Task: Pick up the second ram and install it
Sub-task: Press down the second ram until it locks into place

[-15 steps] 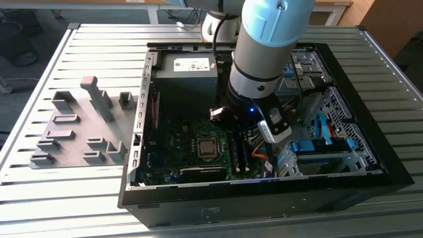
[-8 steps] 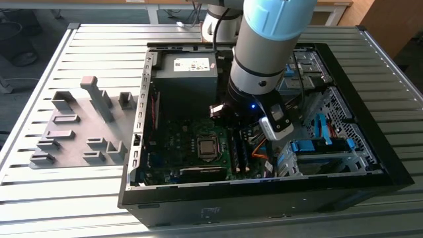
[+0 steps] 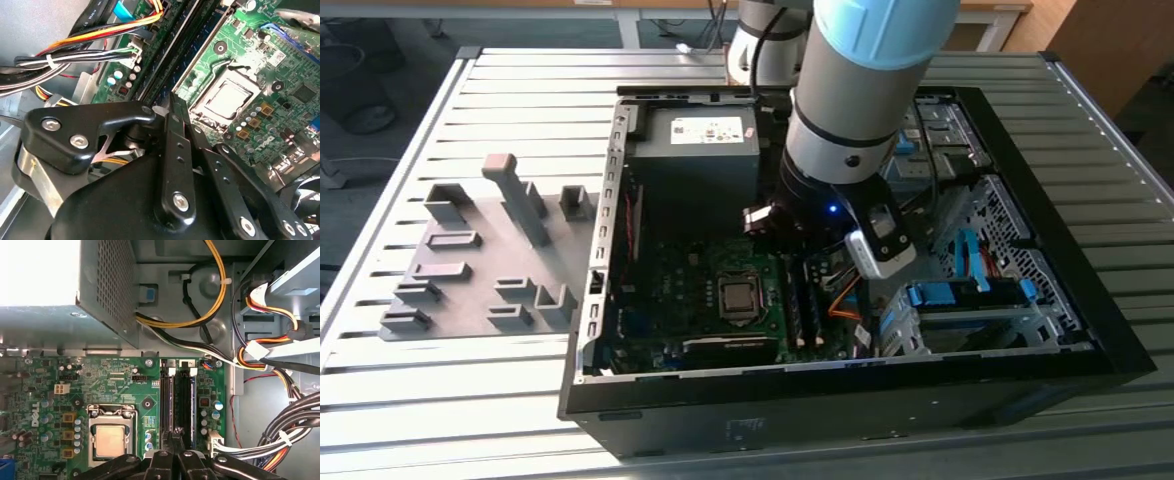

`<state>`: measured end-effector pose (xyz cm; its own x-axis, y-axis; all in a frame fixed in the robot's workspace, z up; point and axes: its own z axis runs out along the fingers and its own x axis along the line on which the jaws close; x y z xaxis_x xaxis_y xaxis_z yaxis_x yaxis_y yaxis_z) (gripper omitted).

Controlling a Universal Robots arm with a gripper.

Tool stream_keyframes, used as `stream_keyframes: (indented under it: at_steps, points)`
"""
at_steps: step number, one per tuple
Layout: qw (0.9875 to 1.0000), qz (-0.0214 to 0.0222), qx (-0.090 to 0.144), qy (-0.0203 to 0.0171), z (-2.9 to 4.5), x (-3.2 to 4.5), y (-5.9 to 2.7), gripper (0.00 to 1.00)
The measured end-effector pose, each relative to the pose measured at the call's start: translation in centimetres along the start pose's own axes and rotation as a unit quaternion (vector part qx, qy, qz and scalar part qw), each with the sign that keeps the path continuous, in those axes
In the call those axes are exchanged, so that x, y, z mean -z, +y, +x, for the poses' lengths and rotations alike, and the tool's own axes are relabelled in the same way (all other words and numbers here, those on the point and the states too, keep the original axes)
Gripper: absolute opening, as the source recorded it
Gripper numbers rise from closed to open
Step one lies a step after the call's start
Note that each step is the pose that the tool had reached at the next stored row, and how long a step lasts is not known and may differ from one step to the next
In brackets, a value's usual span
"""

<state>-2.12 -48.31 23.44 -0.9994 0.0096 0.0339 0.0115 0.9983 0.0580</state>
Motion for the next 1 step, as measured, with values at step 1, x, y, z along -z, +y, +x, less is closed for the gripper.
stream_keyframes:
  at_steps: [1]
  points:
    - [1.0000,0.0000,0.000,0.0000,0.00,0.01,0.00,0.11]
